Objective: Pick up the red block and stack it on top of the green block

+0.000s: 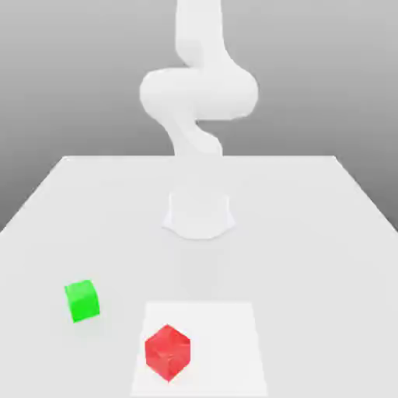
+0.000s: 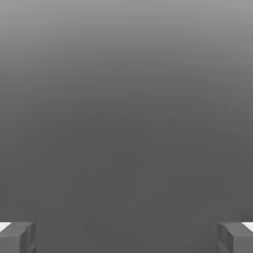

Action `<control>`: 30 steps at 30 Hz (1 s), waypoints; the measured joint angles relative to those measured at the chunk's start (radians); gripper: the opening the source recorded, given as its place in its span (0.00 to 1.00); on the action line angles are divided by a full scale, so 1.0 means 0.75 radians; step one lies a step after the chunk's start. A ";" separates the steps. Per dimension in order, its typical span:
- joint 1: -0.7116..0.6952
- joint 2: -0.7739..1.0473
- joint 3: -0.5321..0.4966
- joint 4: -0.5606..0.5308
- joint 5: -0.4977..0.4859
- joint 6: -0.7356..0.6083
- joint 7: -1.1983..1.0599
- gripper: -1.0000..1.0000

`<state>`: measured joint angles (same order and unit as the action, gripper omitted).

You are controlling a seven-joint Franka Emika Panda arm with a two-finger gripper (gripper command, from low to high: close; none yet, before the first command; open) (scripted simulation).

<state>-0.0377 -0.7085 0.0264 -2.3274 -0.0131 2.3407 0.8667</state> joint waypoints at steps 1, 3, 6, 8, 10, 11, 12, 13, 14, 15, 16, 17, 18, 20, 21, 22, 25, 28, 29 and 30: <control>-0.020 0.053 0.014 -0.016 -0.009 0.023 0.039 0.50; -0.058 0.153 0.039 -0.046 -0.025 0.068 0.114 0.50; -0.111 0.299 0.073 -0.089 -0.048 0.132 0.222 0.50; -0.142 0.397 0.091 -0.118 -0.065 0.175 0.294 0.50; -0.165 0.494 0.100 -0.147 -0.083 0.218 0.368 0.50; -0.176 0.543 0.104 -0.161 -0.091 0.239 0.404 0.50; -0.187 0.591 0.108 -0.176 -0.098 0.261 0.439 0.50; -0.192 0.640 0.105 -0.190 -0.105 0.282 0.474 0.50; -0.200 0.688 0.107 -0.205 -0.109 0.303 0.508 0.50; -0.207 0.736 0.107 -0.219 -0.113 0.325 0.541 0.50; -0.211 0.784 0.105 -0.234 -0.114 0.347 0.572 0.50; -0.219 0.832 0.103 -0.248 -0.113 0.369 0.601 0.50; -0.225 0.880 0.101 -0.263 -0.109 0.391 0.629 0.50; -0.235 0.974 0.098 -0.292 -0.091 0.435 0.677 0.50; -0.236 1.020 0.098 -0.307 -0.076 0.457 0.697 0.50; -0.236 1.066 0.098 -0.322 -0.058 0.479 0.714 0.50; -0.232 1.208 0.089 -0.327 -0.053 0.578 0.748 0.50; -0.209 1.352 0.059 -0.308 -0.083 0.697 0.775 0.50; -0.203 1.384 0.052 -0.303 -0.091 0.724 0.781 0.00; -0.203 1.384 0.052 -0.303 -0.091 0.724 0.781 0.00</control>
<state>-0.1896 0.3298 0.0651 -2.5550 -0.0814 2.8838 1.4528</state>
